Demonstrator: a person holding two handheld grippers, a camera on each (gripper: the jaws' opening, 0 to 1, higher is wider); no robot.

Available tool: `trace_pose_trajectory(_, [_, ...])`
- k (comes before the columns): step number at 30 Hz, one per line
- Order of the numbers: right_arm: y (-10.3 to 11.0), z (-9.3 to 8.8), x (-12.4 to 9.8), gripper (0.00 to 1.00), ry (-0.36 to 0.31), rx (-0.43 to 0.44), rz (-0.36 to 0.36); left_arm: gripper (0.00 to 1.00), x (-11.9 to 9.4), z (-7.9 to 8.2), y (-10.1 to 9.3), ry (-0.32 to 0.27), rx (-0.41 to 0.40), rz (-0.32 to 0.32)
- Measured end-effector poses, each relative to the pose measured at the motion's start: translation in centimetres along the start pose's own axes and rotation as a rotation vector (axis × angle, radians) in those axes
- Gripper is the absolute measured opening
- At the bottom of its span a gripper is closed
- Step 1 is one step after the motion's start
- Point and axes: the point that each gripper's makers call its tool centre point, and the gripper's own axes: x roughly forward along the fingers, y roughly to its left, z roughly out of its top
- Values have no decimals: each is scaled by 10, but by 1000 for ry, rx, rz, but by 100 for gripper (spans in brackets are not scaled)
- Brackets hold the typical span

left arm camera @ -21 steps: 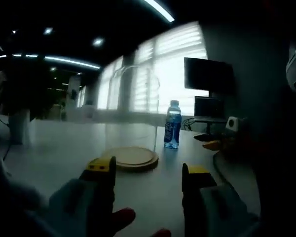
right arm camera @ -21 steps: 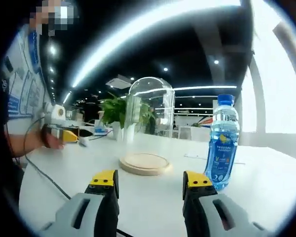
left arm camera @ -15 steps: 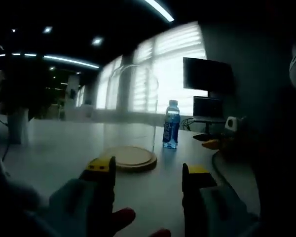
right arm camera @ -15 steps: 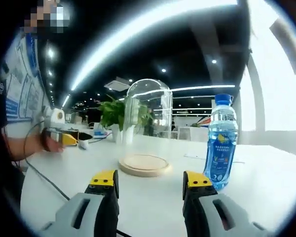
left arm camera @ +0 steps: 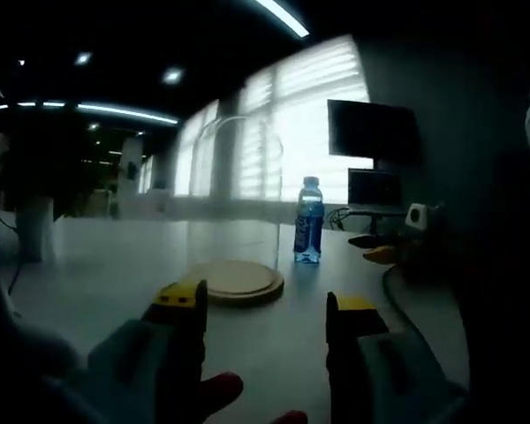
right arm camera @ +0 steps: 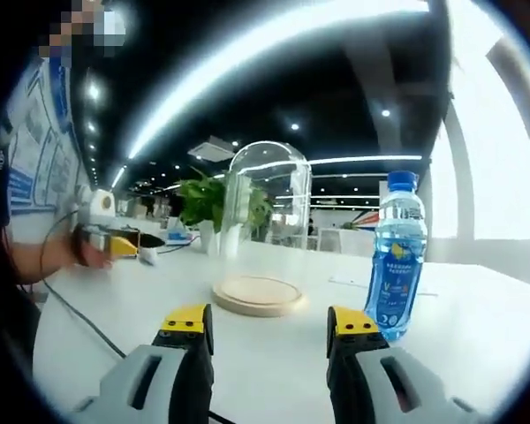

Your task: Open the cover put in the Mizone put the cover back on

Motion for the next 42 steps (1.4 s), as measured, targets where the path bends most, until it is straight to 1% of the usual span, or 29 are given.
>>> trace_pose_trajectory(3, [1, 1, 0, 44, -7, 7, 10, 46, 2, -3, -1, 19, -1, 4])
trace_pose_trajectory(4, [0, 2, -1, 43, -8, 27, 16, 46, 2, -4, -1, 21, -1, 7])
trace_pose_trajectory(6, [-1, 3, -1, 43, -13, 41, 18, 46, 1, -3, 1, 20, -4, 15])
trace_pose_trajectory(8, [1, 3, -1, 43, -17, 45, 24, 46, 1, -1, -1, 12, -6, 19])
trace_pose_trajectory(11, [5, 3, -1, 43, -15, 19, 34, 46, 1, 1, 2, 1, 3, 21])
trace_pose_trajectory(14, [1, 2, -1, 43, -13, 21, 27, 46, 1, -1, 5, 3, 9, 24])
trace_pose_trajectory(17, [-2, 5, -2, 43, -25, 41, 18, 46, 1, -2, 1, 6, 1, 18])
trace_pose_trajectory(20, [1, 5, -2, 43, -26, 28, 22, 46, 1, -2, -2, 7, 1, 11])
trace_pose_trajectory(25, [0, 7, -2, 43, -34, 31, 20, 46, 0, 0, 1, -2, 8, 32])
trace_pose_trajectory(28, [-1, 8, -2, 43, -37, 34, 15, 46, -1, 2, 0, -13, 4, 32])
trace_pose_trajectory(34, [-1, 8, -3, 43, -39, 33, 9, 46, -1, -2, -1, 4, 24, 35])
trace_pose_trajectory(42, [-5, 7, -2, 43, -39, 32, 6, 46, -2, 2, -3, -11, 26, 33])
